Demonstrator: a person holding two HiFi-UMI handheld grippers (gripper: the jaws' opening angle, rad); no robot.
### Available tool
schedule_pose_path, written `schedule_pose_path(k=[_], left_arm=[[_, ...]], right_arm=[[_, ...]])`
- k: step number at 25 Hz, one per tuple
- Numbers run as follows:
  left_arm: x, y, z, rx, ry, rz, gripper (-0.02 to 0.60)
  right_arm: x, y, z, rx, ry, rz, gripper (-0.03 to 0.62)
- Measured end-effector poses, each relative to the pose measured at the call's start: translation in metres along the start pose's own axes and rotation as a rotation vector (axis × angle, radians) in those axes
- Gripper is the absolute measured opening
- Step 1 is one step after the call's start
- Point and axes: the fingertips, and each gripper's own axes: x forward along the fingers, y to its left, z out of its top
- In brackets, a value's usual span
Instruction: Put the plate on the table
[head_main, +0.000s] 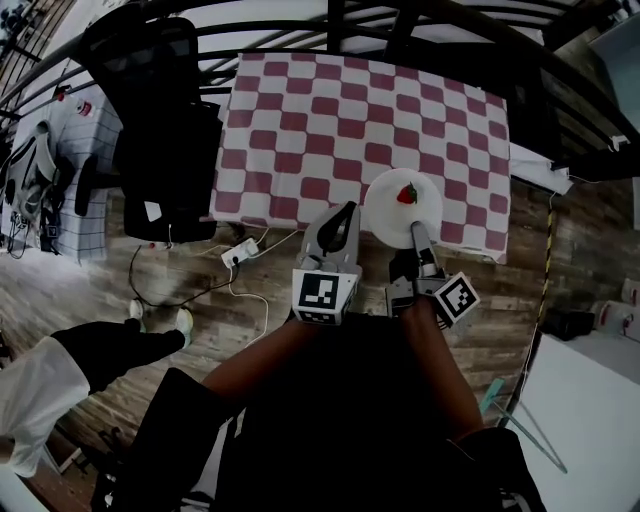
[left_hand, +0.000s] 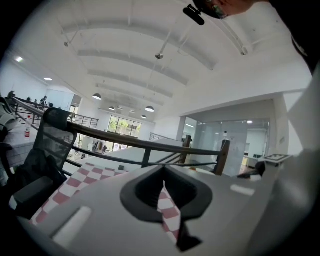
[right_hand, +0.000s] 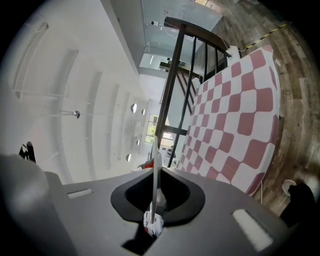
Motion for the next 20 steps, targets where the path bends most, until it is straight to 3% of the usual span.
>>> schedule_pose_path(k=[5,13,20], left_arm=[[0.024,0.014,0.014,-0.022,-0.027,-0.071,0.009],[0.038,0.038,0.005,-0.015,0.007,-0.025,0.011],[0.061,0.049,0.010,-0.029,-0.042,-0.029,0.009]], right_arm=[[0.029,0.009,-0.003,-0.005,0.008,0.027,0.015],[0.058,0.002,0.002,-0.014,0.040,0.028,0.017],[0.101,-0.002,0.012,-0.008,0.086,0.118,0.015]])
